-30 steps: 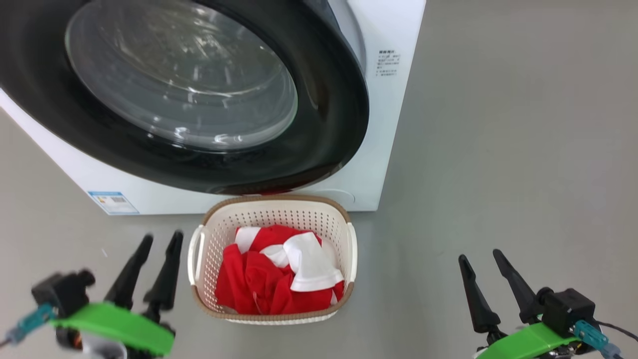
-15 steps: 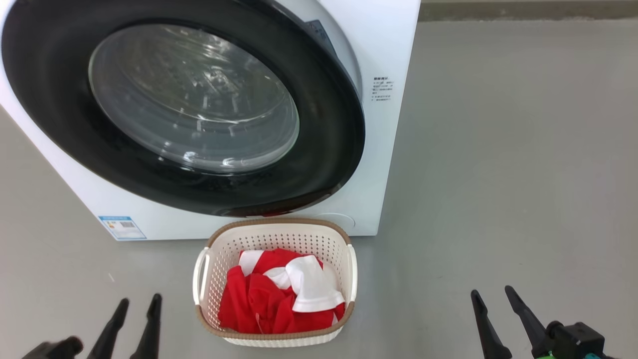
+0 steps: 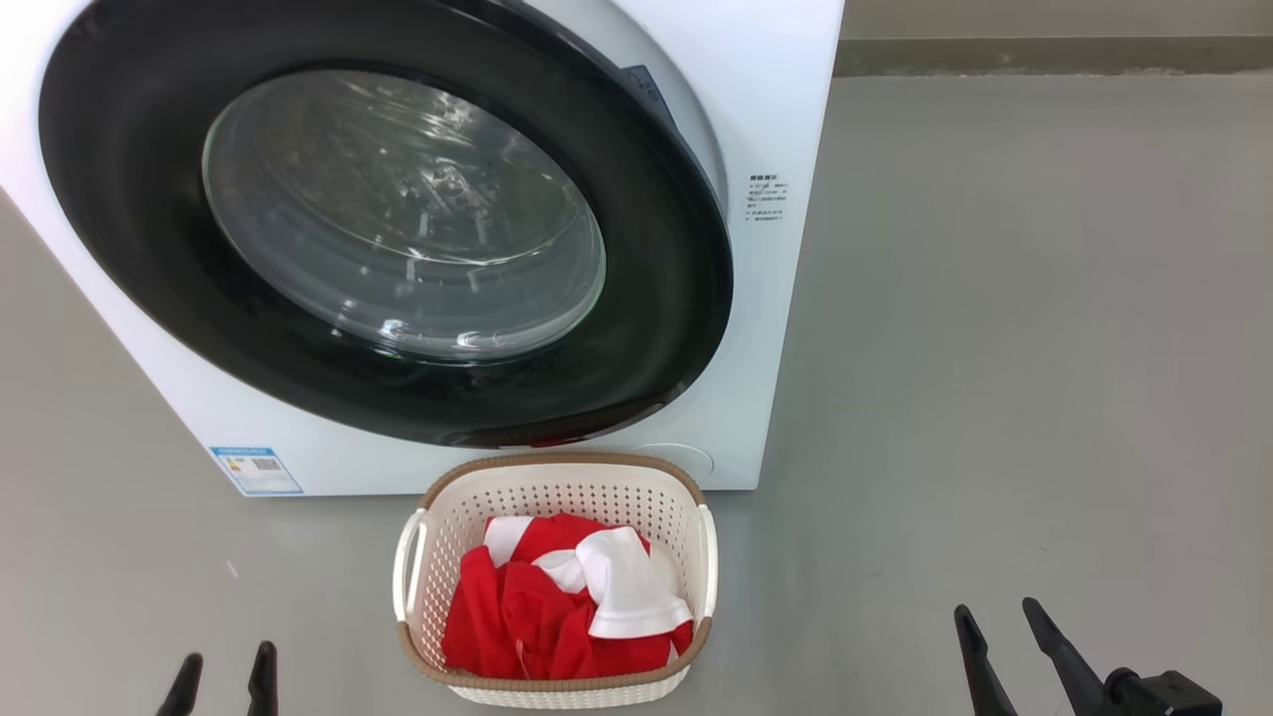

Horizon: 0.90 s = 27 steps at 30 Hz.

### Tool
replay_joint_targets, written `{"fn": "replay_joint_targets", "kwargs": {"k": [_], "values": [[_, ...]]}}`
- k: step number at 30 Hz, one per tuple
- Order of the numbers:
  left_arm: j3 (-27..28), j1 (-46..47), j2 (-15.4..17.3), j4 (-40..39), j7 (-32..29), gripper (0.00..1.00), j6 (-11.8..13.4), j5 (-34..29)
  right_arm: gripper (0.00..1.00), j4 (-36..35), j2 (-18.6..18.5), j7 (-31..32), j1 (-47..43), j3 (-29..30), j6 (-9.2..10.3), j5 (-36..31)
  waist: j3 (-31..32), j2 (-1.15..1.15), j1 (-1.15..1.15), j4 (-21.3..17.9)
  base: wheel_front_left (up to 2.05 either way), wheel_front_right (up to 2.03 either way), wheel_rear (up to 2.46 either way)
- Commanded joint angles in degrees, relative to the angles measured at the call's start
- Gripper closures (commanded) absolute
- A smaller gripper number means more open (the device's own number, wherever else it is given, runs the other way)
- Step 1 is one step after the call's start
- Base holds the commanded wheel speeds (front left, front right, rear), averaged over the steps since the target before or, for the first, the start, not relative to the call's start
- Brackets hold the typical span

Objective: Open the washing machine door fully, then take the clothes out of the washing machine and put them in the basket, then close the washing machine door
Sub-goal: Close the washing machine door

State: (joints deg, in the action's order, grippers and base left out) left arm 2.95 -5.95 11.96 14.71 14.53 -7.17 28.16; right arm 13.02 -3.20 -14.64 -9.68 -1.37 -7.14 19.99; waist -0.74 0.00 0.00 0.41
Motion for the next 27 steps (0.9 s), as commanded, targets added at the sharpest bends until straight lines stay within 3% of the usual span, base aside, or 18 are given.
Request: {"fn": "replay_joint_targets", "kwargs": {"k": [1, 21, 22, 23, 24, 25, 27], "values": [[2.6, 0.58, 0.53, -1.76, 0.47, 0.0, -0.32, -0.86, 0.0, -1.59, -1.07, -0.36, 0.49, -1.09, -0.35, -0.53, 0.09, 0.0, 0.0, -0.02, 0.0, 0.0, 0.0], [2.6, -0.13, -2.05, -2.76, 0.47, 0.0, -0.32, -3.41, 0.0, -2.07, -1.24, -0.36, 0.22, -0.74, -0.35, -0.11, 0.4, 0.0, 0.0, 2.39, 0.0, 0.0, 0.0], [2.25, 0.02, -2.19, -2.78, 0.47, 0.0, -0.32, -3.47, 0.12, -2.07, -1.18, -0.36, 0.47, -0.9, -0.35, -0.03, 0.31, 0.0, 0.0, 2.8, 0.0, 0.0, 0.0], [1.9, 0.14, -2.34, -2.82, 0.47, 0.0, -0.32, -3.53, 0.33, -2.02, -1.12, -0.36, 0.86, -1.22, -0.35, 0.06, 0.17, 0.0, 0.0, 3.19, 0.0, 0.0, 0.0], [1.56, 0.3, -2.55, -2.91, 0.47, 0.0, -0.32, -3.45, 0.82, -1.96, -1.05, -0.36, 1.48, -1.61, -0.35, 0.2, -0.13, 0.0, 0.0, 3.59, 0.0, 0.0, 0.0], [1.22, 0.51, -2.76, -2.95, 0.47, 0.0, -0.32, -3.3, 1.0, -1.92, -0.97, -0.36, 2.32, -1.91, -0.35, 0.33, -0.47, 0.0, 0.0, 4.02, 0.0, 0.0, 0.0], [0.56, 1.04, -3.07, -2.84, 0.47, 0.0, -0.32, -3.06, 1.0, -1.81, -0.74, -0.36, 4.48, -2.38, -0.35, 0.64, -1.24, 0.0, 0.0, 4.95, 0.0, 0.0, 0.0]]}}
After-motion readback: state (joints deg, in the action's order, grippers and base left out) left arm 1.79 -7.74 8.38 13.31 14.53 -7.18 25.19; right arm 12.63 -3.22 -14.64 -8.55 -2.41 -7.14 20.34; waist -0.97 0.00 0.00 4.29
